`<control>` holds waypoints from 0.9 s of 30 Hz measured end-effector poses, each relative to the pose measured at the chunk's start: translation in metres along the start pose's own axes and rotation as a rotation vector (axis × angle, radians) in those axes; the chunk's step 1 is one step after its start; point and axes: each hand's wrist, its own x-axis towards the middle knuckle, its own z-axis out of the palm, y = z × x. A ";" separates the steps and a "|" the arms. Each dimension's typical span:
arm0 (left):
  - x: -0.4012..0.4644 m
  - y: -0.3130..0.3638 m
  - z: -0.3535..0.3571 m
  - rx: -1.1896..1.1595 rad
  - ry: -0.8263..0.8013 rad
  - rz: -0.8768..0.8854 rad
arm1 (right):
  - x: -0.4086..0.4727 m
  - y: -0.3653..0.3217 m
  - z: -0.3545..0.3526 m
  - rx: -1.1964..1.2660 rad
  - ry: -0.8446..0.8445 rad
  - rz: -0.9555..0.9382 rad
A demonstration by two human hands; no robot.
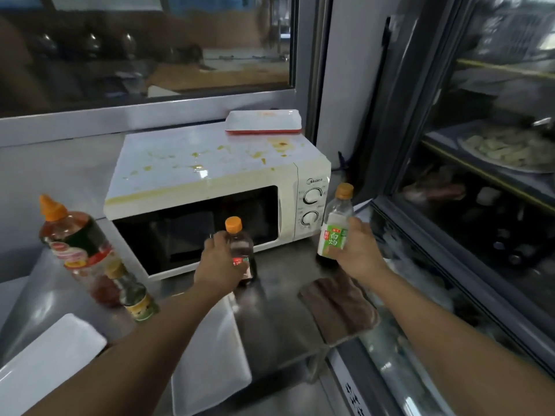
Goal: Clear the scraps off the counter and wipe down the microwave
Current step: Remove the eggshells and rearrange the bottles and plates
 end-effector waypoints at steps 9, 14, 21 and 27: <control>0.030 -0.009 0.042 -0.080 0.124 -0.136 | 0.071 0.050 0.024 0.137 0.047 0.077; 0.041 -0.018 0.053 -0.158 0.126 -0.199 | 0.088 0.064 0.039 0.298 -0.006 0.006; 0.050 -0.025 0.054 -0.269 0.186 -0.265 | 0.097 0.073 0.050 0.416 -0.011 -0.003; 0.056 -0.032 0.050 -0.288 0.130 -0.248 | 0.098 0.069 0.053 0.391 0.008 -0.035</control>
